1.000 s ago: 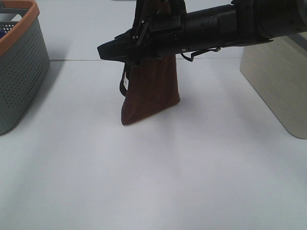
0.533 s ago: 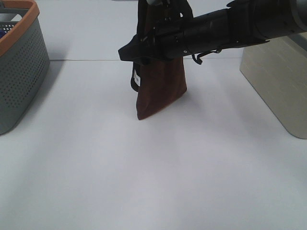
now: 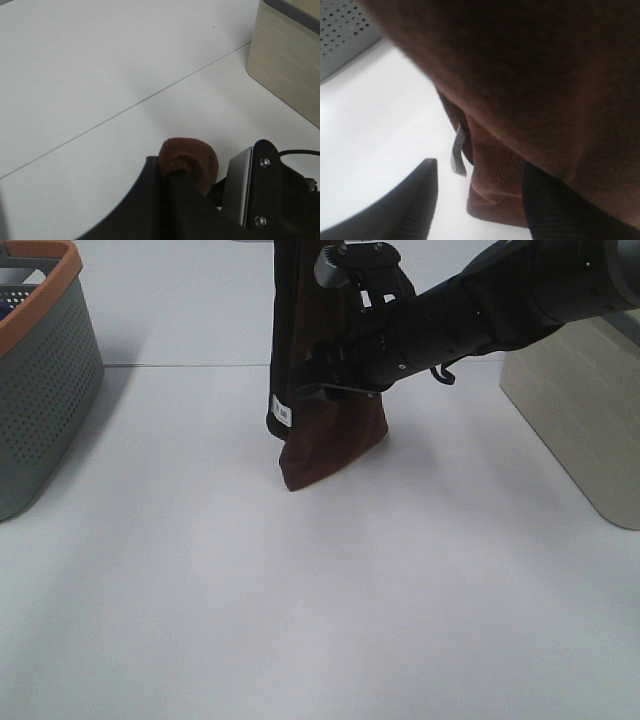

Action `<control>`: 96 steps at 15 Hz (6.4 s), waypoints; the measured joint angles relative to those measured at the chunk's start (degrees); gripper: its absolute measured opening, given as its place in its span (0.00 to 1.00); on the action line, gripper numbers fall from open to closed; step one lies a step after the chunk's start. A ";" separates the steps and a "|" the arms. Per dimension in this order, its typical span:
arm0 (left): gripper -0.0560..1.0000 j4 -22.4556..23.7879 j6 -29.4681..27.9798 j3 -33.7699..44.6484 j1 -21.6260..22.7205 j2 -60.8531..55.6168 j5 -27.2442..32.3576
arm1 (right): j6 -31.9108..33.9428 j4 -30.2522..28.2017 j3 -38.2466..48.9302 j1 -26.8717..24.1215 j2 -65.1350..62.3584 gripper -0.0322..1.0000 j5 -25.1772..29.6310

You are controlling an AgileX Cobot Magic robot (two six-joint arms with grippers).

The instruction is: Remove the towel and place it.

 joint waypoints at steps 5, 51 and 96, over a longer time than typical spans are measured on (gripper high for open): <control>0.05 0.34 0.00 0.00 0.00 0.00 0.11 | 4.81 -0.29 0.00 0.00 -0.86 0.45 10.60; 0.05 -0.92 1.55 0.00 0.00 0.00 0.74 | 27.67 16.10 -6.25 8.19 12.38 0.32 -17.36; 0.05 1.60 7.28 0.00 2.69 -3.67 19.37 | 11.86 -29.74 18.91 8.19 -33.52 0.03 28.07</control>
